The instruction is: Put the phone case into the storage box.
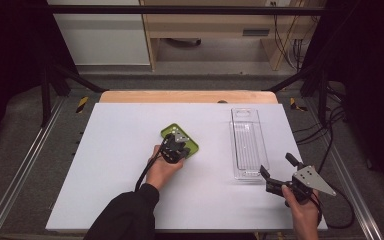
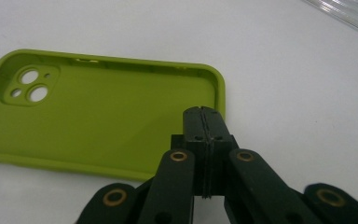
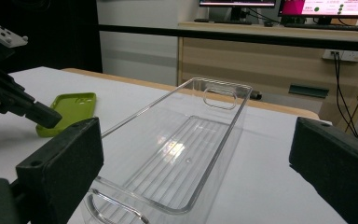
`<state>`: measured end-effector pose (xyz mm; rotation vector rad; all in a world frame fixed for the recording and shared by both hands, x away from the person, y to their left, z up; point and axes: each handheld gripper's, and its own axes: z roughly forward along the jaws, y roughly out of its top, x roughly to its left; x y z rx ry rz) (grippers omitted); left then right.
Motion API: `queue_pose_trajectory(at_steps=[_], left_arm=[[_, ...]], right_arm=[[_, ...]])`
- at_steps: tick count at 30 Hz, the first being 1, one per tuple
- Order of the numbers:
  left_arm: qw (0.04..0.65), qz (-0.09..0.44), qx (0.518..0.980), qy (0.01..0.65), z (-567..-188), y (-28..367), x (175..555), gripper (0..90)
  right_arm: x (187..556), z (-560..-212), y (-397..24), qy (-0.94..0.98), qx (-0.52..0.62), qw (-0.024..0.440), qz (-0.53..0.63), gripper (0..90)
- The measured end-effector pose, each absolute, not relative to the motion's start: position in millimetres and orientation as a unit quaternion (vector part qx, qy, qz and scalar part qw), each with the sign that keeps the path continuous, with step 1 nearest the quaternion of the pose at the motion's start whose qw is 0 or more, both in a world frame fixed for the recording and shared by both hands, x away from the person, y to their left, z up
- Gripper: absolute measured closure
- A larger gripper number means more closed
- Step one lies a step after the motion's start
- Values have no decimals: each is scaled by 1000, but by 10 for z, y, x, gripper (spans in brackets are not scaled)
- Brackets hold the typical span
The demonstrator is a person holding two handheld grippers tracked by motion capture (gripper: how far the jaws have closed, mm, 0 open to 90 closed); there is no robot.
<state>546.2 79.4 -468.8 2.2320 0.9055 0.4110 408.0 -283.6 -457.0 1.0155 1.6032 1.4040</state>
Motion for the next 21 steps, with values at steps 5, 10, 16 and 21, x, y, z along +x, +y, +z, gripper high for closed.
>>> queue_pose_trajectory(at_steps=[5,10,16,21], left_arm=[[335,149,862,350,-4689,784,5493,900],[335,137,867,343,-4680,793,5475,900],[344,122,871,330,-4690,773,5359,900],[350,105,874,319,-4694,757,5245,900]], right_arm=[[4080,-4571,-2834,629,398,380,549,33],[4085,-4574,-2833,631,397,380,548,33],[4084,-4574,-2831,631,398,380,548,33],[4085,-4575,-2825,631,397,381,547,33]])
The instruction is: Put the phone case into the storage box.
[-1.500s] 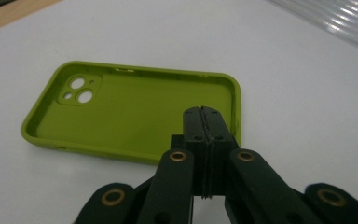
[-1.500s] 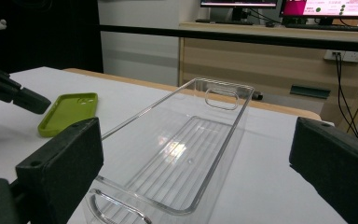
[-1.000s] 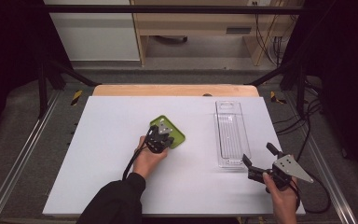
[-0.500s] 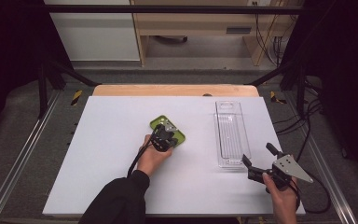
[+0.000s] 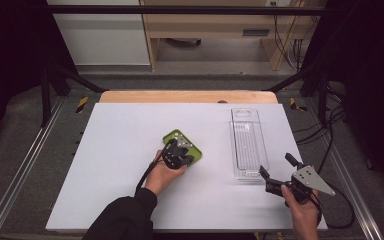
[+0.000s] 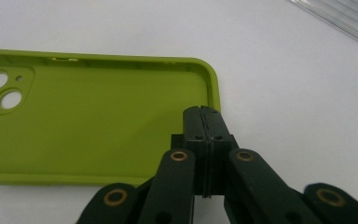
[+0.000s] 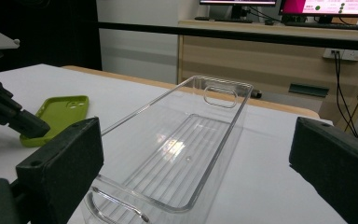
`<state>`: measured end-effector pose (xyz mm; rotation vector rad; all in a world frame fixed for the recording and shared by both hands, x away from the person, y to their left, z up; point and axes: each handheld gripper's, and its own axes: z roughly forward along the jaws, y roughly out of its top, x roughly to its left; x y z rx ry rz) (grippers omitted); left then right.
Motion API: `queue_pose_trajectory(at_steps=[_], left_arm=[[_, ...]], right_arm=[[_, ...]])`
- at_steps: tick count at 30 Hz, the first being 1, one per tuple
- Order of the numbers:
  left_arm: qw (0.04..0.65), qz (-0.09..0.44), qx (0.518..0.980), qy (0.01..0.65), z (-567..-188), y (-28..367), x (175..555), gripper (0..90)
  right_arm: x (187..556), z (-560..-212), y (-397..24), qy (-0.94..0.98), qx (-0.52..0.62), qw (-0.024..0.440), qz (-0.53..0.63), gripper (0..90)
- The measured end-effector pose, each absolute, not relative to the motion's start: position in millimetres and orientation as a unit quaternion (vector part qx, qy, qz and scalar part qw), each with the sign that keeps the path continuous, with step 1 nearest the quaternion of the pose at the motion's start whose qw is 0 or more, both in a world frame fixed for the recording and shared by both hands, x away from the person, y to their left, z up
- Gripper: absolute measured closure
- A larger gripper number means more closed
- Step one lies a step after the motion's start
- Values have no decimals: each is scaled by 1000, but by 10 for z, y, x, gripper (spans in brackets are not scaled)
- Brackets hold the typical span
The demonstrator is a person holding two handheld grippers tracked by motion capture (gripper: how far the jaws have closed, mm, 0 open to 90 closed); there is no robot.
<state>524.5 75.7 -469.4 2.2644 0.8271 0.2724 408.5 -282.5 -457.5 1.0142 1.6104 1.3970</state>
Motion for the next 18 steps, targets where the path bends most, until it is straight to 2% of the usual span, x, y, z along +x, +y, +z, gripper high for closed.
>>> queue_pose_trajectory(at_steps=[18], left_arm=[[382,67,870,303,-4746,727,4777,900]], right_arm=[[4085,-4575,-2822,632,397,381,545,32]])
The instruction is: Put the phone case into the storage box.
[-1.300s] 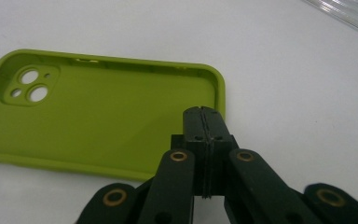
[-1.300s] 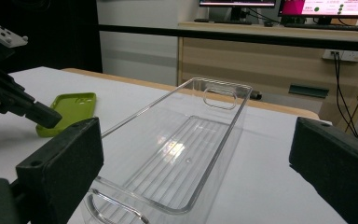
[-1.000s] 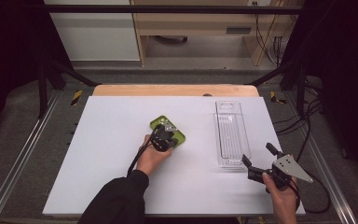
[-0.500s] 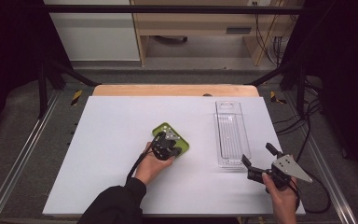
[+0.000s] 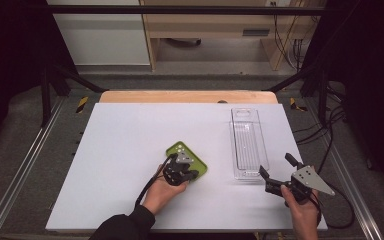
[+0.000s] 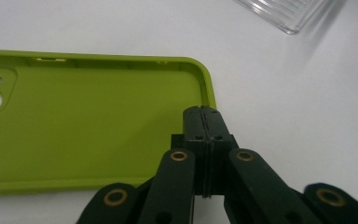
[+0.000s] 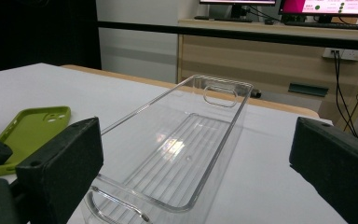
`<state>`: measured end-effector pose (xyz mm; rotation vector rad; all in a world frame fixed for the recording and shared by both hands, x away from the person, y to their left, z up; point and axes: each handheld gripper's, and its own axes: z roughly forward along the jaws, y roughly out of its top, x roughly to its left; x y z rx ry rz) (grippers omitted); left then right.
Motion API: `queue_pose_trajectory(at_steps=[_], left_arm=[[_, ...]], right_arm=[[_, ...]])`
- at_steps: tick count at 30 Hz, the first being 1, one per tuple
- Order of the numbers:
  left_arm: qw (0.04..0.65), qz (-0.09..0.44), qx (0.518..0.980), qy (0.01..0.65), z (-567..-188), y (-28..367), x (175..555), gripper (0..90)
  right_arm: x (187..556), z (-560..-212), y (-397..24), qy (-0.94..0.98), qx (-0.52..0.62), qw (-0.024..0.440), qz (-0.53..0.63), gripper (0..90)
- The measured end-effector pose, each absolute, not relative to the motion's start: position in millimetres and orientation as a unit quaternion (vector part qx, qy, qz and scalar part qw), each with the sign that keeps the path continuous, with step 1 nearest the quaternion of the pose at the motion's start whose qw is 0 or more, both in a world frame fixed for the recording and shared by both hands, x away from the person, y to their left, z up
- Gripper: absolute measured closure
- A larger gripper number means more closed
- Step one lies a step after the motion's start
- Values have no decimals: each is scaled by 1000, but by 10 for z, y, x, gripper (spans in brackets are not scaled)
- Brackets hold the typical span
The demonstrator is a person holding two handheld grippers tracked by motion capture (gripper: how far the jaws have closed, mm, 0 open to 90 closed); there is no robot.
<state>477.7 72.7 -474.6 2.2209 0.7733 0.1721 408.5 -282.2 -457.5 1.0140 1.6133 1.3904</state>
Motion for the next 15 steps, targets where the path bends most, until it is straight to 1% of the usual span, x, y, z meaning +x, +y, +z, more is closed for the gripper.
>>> queue_pose_trajectory(at_steps=[15], left_arm=[[392,61,869,295,-4767,700,4533,900]], right_arm=[[4083,-4578,-2798,635,396,382,542,30]])
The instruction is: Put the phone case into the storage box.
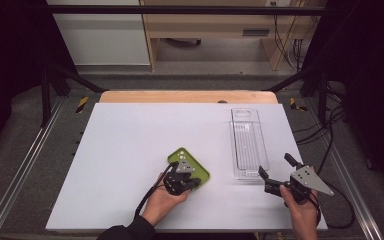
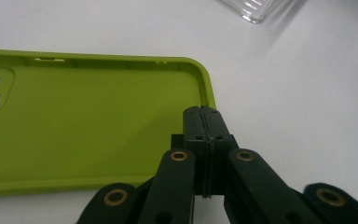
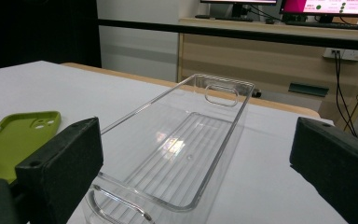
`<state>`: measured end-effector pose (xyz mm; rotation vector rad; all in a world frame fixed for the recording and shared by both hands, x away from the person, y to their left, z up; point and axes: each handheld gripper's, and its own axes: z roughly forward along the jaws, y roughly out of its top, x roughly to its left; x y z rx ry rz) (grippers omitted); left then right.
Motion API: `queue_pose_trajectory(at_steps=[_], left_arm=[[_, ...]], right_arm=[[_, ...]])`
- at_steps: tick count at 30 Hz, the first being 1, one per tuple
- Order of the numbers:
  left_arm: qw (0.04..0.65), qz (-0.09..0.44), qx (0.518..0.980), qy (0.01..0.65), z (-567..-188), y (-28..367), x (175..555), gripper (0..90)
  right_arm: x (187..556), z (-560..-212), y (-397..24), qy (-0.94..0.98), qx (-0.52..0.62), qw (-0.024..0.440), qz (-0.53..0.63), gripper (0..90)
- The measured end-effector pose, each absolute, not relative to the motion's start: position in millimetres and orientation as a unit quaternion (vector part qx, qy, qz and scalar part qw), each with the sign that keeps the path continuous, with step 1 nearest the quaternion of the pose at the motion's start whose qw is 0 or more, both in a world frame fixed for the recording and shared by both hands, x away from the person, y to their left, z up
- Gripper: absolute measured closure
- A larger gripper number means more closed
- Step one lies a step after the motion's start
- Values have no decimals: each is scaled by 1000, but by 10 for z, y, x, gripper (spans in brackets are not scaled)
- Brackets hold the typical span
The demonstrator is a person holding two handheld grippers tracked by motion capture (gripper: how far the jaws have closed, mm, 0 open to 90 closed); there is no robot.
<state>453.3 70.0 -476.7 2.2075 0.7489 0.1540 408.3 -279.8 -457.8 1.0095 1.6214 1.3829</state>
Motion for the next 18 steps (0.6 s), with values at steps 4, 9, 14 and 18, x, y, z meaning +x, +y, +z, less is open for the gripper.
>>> queue_pose_trajectory(at_steps=[4,9,14,18], left_arm=[[391,57,871,291,-4765,688,4478,900],[390,56,873,286,-4765,668,4397,900],[391,54,874,285,-4765,648,4347,900],[390,51,877,277,-4763,620,4309,900]], right_arm=[[4084,-4579,-2793,636,396,381,542,31],[4081,-4575,-2806,633,398,388,539,35],[4083,-4578,-2797,634,397,385,541,33],[4078,-4575,-2797,633,399,387,539,32]])
